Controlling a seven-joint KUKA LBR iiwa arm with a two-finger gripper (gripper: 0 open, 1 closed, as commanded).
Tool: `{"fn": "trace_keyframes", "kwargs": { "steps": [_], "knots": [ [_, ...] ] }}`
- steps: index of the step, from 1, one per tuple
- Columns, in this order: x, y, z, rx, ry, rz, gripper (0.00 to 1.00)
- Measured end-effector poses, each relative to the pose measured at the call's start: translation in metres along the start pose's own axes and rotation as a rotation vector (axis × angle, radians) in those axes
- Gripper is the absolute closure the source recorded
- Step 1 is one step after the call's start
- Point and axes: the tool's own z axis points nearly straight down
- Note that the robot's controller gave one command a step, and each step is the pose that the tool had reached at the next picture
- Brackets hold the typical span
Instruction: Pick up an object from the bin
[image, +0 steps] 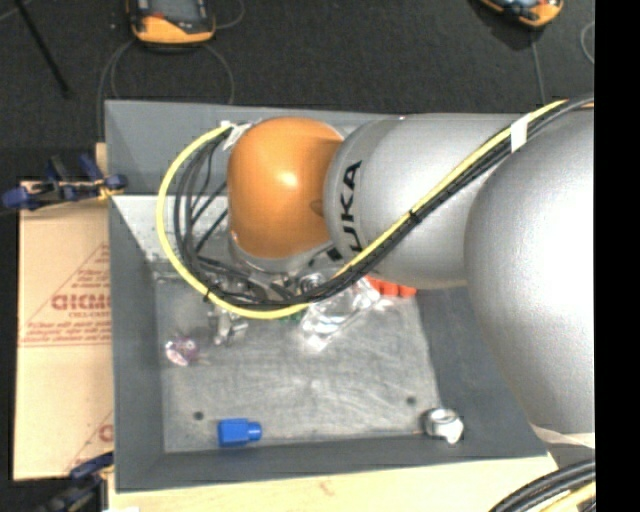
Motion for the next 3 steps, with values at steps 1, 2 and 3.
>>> {"fn": "trace_keyframes", "kwargs": {
  "steps": [1,2,3],
  "knots": [
    [0.007,-0.011,-0.008,0.0,0.004,-0.053,1.0],
    [0.012,-0.049,0.004,-0.001,0.006,-0.449,1.0],
    [-0.01,-0.07,0.01,-0.002,0.001,-0.98,1.0]
  ]
}}
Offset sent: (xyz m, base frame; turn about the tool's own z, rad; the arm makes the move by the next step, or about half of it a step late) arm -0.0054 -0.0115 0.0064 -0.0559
